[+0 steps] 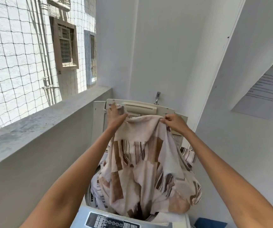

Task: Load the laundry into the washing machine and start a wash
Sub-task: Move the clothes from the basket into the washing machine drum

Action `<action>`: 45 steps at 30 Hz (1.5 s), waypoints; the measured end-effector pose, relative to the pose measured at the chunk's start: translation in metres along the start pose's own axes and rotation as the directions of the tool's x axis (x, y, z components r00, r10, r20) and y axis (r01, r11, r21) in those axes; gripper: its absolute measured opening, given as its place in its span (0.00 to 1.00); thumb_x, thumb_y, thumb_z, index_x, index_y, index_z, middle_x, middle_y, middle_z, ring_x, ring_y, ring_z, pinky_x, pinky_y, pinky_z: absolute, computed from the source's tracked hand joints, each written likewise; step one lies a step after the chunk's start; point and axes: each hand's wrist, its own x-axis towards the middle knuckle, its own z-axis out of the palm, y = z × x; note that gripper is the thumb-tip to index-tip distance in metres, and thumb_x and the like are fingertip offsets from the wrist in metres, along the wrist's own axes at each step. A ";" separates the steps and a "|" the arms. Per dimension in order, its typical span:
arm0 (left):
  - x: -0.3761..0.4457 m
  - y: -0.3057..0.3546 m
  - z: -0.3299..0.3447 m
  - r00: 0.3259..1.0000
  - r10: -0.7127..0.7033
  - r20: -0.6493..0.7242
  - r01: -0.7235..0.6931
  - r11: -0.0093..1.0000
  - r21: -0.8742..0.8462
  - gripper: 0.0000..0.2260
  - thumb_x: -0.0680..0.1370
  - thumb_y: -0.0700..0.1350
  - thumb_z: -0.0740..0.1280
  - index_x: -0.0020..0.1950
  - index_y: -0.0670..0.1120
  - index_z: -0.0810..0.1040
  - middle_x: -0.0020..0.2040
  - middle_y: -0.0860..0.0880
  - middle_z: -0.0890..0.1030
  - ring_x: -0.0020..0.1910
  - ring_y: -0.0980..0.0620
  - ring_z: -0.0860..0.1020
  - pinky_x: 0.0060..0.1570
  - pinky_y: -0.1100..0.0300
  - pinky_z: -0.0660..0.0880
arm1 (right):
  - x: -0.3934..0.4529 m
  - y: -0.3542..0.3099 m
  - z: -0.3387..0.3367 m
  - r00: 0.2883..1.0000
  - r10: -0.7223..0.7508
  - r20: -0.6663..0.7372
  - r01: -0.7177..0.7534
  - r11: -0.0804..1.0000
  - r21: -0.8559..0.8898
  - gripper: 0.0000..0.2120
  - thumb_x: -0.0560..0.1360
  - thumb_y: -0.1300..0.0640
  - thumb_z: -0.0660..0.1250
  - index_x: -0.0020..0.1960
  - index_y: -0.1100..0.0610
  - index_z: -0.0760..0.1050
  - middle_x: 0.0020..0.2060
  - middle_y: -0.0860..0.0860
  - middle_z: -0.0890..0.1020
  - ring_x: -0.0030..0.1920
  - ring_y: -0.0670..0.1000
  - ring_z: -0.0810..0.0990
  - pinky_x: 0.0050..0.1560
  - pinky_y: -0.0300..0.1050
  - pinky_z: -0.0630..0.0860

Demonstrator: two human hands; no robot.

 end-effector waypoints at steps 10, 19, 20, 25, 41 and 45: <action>-0.051 -0.011 0.059 0.911 0.257 0.323 -0.182 0.952 -0.245 0.15 0.75 0.41 0.68 0.58 0.34 0.77 0.52 0.36 0.81 0.51 0.45 0.78 0.52 0.50 0.74 | -0.011 -0.023 0.050 0.995 -0.084 0.047 0.062 0.930 0.362 0.07 0.75 0.53 0.69 0.51 0.52 0.76 0.41 0.48 0.80 0.41 0.46 0.76 0.41 0.38 0.72; -0.050 -0.037 0.062 0.991 0.029 0.128 0.030 0.899 -0.436 0.08 0.77 0.34 0.65 0.50 0.46 0.78 0.42 0.49 0.80 0.44 0.51 0.78 0.49 0.53 0.76 | -0.099 0.090 0.116 0.794 0.246 0.555 -0.223 0.969 -0.112 0.39 0.71 0.48 0.72 0.75 0.57 0.57 0.70 0.52 0.68 0.70 0.54 0.67 0.68 0.49 0.65; -0.049 -0.041 0.060 0.992 0.030 0.123 0.027 0.899 -0.438 0.08 0.78 0.35 0.64 0.50 0.46 0.78 0.43 0.50 0.80 0.44 0.51 0.78 0.48 0.56 0.76 | -0.105 0.096 0.124 0.792 0.299 0.533 -0.250 0.954 -0.164 0.34 0.74 0.49 0.69 0.74 0.58 0.59 0.70 0.53 0.68 0.70 0.55 0.68 0.67 0.48 0.66; -0.048 -0.059 0.047 0.998 -0.029 0.058 0.051 0.906 -0.420 0.06 0.79 0.37 0.63 0.54 0.43 0.77 0.47 0.46 0.79 0.46 0.50 0.77 0.49 0.52 0.75 | -0.089 0.064 0.135 0.902 0.301 0.310 -0.345 0.934 0.097 0.15 0.77 0.63 0.58 0.61 0.61 0.76 0.60 0.59 0.79 0.58 0.52 0.76 0.50 0.41 0.70; -0.026 -0.087 -0.003 0.950 -0.275 -0.147 0.216 0.920 -0.327 0.13 0.79 0.46 0.62 0.61 0.43 0.76 0.55 0.42 0.80 0.57 0.43 0.78 0.56 0.51 0.73 | -0.047 -0.020 0.157 0.917 0.385 0.108 -0.382 0.764 0.519 0.12 0.77 0.60 0.58 0.57 0.59 0.76 0.48 0.54 0.81 0.51 0.55 0.78 0.43 0.46 0.72; -0.026 -0.084 -0.002 0.989 -0.091 -0.115 0.072 0.985 -0.156 0.12 0.78 0.44 0.64 0.60 0.43 0.76 0.52 0.42 0.81 0.52 0.43 0.78 0.49 0.52 0.74 | -0.089 0.035 0.172 0.825 0.393 0.406 -0.315 0.917 -0.245 0.17 0.76 0.45 0.63 0.62 0.51 0.76 0.57 0.55 0.80 0.58 0.58 0.78 0.52 0.48 0.74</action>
